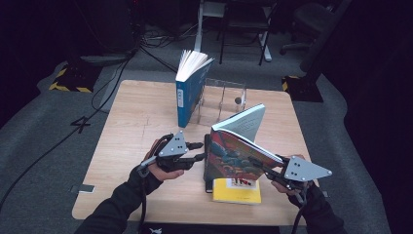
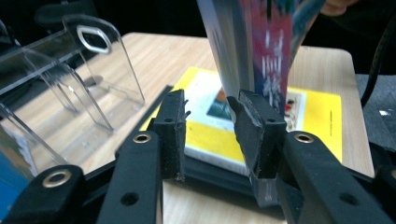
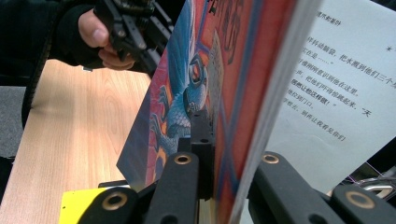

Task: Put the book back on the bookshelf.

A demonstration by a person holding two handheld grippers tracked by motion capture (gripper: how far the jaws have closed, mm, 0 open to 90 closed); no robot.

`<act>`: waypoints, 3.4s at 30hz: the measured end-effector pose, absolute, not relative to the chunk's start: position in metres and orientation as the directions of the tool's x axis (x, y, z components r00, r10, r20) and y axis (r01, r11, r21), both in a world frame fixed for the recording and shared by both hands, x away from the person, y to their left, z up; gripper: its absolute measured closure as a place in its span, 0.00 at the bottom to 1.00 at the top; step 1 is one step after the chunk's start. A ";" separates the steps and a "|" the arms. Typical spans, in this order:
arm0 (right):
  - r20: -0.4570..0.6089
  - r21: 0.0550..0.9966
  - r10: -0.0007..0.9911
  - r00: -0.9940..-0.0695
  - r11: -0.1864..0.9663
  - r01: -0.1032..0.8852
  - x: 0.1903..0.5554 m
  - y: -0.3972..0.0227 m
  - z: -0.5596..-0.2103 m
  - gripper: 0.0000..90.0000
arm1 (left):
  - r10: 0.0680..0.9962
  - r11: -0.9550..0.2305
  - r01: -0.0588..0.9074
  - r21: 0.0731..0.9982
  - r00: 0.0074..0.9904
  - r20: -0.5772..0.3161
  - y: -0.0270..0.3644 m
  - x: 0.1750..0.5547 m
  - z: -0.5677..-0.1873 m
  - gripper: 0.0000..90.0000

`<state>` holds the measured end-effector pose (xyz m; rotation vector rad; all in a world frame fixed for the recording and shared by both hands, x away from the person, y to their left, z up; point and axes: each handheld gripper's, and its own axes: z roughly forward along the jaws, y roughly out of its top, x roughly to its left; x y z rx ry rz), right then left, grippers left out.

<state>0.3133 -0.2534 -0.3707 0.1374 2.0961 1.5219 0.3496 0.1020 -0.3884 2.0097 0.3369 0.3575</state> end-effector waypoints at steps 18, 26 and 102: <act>-0.364 0.907 0.384 -0.848 0.353 -0.229 0.308 -0.253 -0.372 0.93 | 0.316 -0.483 0.118 0.867 0.948 0.048 0.080 0.341 -0.426 0.54; -0.360 0.908 0.379 -0.853 0.351 -0.227 0.304 -0.255 -0.373 0.93 | 0.303 -0.459 0.113 0.881 0.952 0.035 0.053 0.346 -0.429 0.50; -0.162 0.955 0.574 -0.803 0.295 0.019 0.331 -0.285 -0.397 0.47 | 0.294 -0.326 0.013 0.945 0.952 0.088 0.024 0.361 -0.326 0.81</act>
